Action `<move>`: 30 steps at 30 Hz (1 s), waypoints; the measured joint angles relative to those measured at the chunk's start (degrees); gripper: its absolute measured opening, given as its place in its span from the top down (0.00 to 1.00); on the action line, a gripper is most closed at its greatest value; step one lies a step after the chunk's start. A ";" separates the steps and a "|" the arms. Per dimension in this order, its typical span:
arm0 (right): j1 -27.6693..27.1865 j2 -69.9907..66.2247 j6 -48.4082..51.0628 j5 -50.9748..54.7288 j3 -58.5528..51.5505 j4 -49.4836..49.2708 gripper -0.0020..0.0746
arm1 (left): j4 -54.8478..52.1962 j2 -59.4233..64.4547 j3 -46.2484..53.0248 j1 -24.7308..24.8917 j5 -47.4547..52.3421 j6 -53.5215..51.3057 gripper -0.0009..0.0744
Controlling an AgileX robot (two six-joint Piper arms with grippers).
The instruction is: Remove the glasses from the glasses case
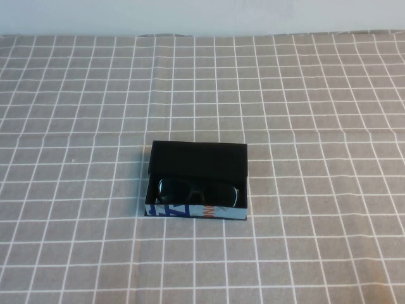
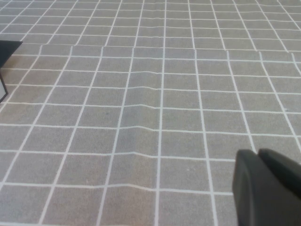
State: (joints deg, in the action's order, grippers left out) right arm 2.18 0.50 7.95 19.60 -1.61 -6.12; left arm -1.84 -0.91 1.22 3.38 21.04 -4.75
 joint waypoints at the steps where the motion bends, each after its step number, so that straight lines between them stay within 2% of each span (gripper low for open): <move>1: 0.00 0.00 0.00 0.00 0.00 0.00 1.00 | 0.00 0.00 0.00 0.00 0.00 0.00 0.99; 17: 0.00 0.00 0.00 -0.11 0.00 -0.09 1.00 | 0.00 0.00 0.00 0.00 0.00 0.00 0.99; 20: 0.00 0.00 0.00 -0.43 0.00 -2.65 1.00 | 0.00 0.00 0.00 0.00 0.00 0.00 0.99; 23: 0.00 0.00 0.00 -2.21 0.00 -11.04 1.00 | 0.00 0.00 0.00 0.00 0.00 0.00 0.99; 30: 0.00 0.00 0.00 -12.16 0.00 -37.73 1.00 | 0.00 0.00 0.00 0.00 0.00 0.00 0.99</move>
State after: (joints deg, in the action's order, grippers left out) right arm 2.18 0.50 7.95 7.44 -1.61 -43.85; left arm -1.84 -0.91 1.22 3.38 21.04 -4.75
